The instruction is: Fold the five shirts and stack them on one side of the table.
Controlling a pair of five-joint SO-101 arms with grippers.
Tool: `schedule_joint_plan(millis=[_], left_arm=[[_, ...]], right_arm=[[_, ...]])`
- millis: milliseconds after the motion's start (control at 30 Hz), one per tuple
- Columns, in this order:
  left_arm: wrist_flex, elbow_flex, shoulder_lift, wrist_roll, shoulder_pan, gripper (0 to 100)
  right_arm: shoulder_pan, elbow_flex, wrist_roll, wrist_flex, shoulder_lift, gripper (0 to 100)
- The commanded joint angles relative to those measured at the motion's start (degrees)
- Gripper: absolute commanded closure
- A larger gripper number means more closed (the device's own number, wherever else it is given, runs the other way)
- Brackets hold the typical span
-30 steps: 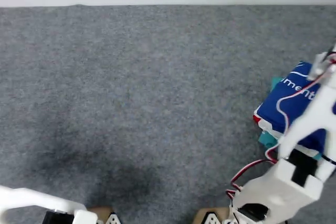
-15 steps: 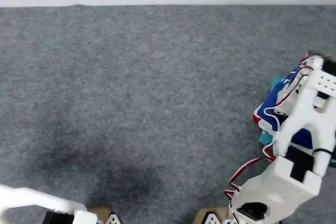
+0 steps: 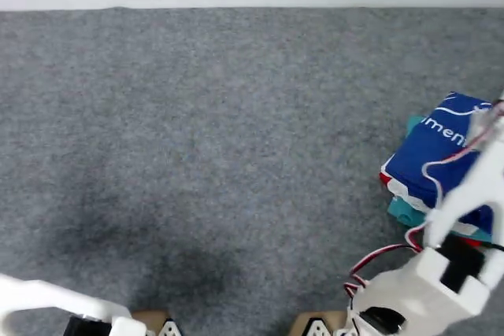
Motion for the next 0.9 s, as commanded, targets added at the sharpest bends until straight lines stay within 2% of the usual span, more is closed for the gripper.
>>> schedule_joint_plan(millis=[0,167,300,667,867], left_arm=[[-0.53,-1.54,-1.67,-0.26,0.44,99],[-0.53,-1.54,-1.67,-0.26,0.44,99],[-0.53,-1.54,-1.67,-0.35,0.44,99],[-0.53,-1.63,-1.67,-0.35,0.44,99],[-0.53,-1.80,-1.67,-0.35,0.44,99]], right_arm=[[5.14,-0.62,3.43,-9.36,4.00,99.0],[9.54,-0.62,6.15,-14.37,14.37,99.0],[9.36,-1.49,5.98,-14.11,13.76,99.0],[1.10,-6.33,5.89,11.03,-2.68,99.0],[3.74,-0.44,6.24,15.60,1.10,99.0]])
